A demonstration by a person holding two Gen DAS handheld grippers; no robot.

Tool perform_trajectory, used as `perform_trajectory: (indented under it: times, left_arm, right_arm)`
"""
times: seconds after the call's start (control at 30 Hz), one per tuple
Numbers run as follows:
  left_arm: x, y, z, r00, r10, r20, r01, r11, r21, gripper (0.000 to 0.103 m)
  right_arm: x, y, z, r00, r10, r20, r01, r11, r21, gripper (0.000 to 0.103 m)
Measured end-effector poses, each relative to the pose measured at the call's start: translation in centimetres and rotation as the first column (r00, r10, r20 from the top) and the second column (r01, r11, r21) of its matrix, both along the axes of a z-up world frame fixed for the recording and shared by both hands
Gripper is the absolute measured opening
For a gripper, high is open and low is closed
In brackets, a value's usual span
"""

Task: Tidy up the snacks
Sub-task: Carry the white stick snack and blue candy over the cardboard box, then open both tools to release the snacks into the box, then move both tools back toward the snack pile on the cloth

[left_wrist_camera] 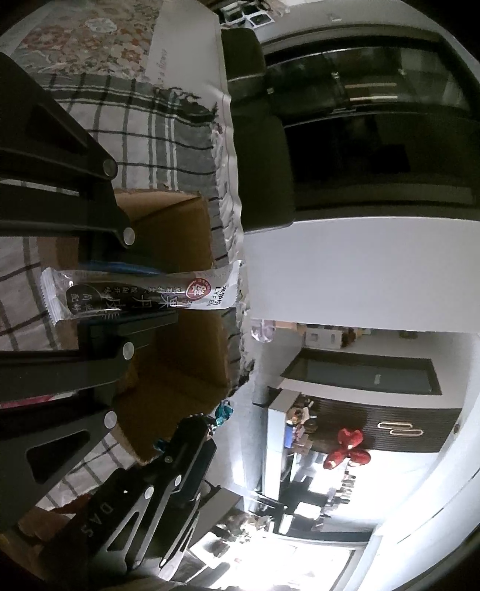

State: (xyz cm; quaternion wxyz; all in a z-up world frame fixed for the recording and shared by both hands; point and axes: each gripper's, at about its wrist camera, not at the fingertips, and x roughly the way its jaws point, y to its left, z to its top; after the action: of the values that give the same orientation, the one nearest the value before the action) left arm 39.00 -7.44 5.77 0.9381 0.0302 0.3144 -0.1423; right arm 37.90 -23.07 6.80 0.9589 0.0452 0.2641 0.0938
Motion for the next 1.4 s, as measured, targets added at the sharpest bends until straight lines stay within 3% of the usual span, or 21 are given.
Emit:
perform_trajectory:
  times: [0.13,0.23,0.27,0.3,0.87,1.4]
  left_arm:
    - [1.0,-0.4,-0.5,1.0,0.003,-0.007,-0.003,1.0,0.02,0.023]
    - [1.0,-0.3,-0.2,0.999,0.017,0.027,-0.019,0.999,0.046,0.05]
    - [0.7,-0.3,0.0,0.999,0.025,0.043,-0.027,0.998,0.054,0.051]
    - [0.5,-0.3,0.2,0.998,0.026,0.052,-0.029,0.998,0.059,0.051]
    - [-7.3,1.0,2.7,0.997,-0.004,0.076,0.004,1.0,0.003,0.055]
    - [-14.0,1.9,2.4,0.997,-0.015,0.081,0.014,1.0,0.002,0.055]
  right_arm:
    - [1.1,-0.1,-0.6,1.0,-0.014,-0.013,0.014,1.0,-0.004,0.023]
    - [1.5,-0.4,-0.9,0.999,-0.03,-0.02,0.03,0.999,-0.013,0.03]
    - [1.4,-0.4,-0.9,0.999,-0.038,-0.02,0.038,0.999,-0.016,0.043]
    - [1.4,-0.4,-0.9,0.999,-0.046,-0.018,0.046,0.999,-0.019,0.048]
    - [-6.0,-0.1,1.3,0.998,-0.043,0.047,0.044,0.999,-0.023,0.048]
    - [-12.6,0.3,1.4,0.997,-0.044,0.058,0.045,0.999,-0.014,0.048]
